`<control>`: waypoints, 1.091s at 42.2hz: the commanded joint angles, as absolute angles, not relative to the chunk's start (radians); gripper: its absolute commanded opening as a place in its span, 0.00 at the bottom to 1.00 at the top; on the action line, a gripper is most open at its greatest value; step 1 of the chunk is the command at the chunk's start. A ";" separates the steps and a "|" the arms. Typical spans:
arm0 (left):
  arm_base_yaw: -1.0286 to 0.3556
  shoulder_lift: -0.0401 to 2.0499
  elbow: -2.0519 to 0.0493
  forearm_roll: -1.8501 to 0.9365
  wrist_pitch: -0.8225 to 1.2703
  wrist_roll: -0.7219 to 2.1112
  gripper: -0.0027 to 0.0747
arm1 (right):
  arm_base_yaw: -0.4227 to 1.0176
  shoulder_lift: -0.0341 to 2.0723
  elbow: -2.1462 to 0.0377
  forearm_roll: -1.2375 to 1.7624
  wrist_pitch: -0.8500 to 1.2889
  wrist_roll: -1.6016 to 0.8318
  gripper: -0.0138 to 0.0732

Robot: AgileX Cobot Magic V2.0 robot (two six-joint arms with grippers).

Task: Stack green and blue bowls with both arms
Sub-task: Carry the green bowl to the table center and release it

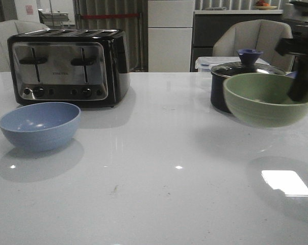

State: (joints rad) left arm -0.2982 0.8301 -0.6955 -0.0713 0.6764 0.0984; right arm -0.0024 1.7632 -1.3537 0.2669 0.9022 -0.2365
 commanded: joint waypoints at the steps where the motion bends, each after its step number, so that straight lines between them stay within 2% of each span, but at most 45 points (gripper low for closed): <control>1: -0.304 0.827 -0.726 -0.082 0.612 0.098 0.71 | 0.103 1.714 -1.424 0.276 0.916 -0.253 0.28; 9: -0.304 0.827 -0.726 -0.084 0.614 0.098 0.71 | 0.294 1.734 -1.432 0.275 0.872 -0.253 0.28; 18: -0.304 0.827 -0.726 -0.084 0.614 0.098 0.71 | 0.430 1.793 -1.432 0.275 0.859 -0.238 0.28; 33: -0.304 0.827 -0.726 -0.084 0.614 0.098 0.71 | 0.481 1.901 -1.432 0.276 0.793 -0.233 0.29; 36: -0.304 0.827 -0.726 -0.084 0.614 0.098 0.71 | 0.481 1.914 -1.432 0.275 0.794 -0.233 0.33; 46: -0.304 0.827 -0.726 -0.084 0.614 0.098 0.71 | 0.481 1.918 -1.432 0.276 0.776 -0.233 0.62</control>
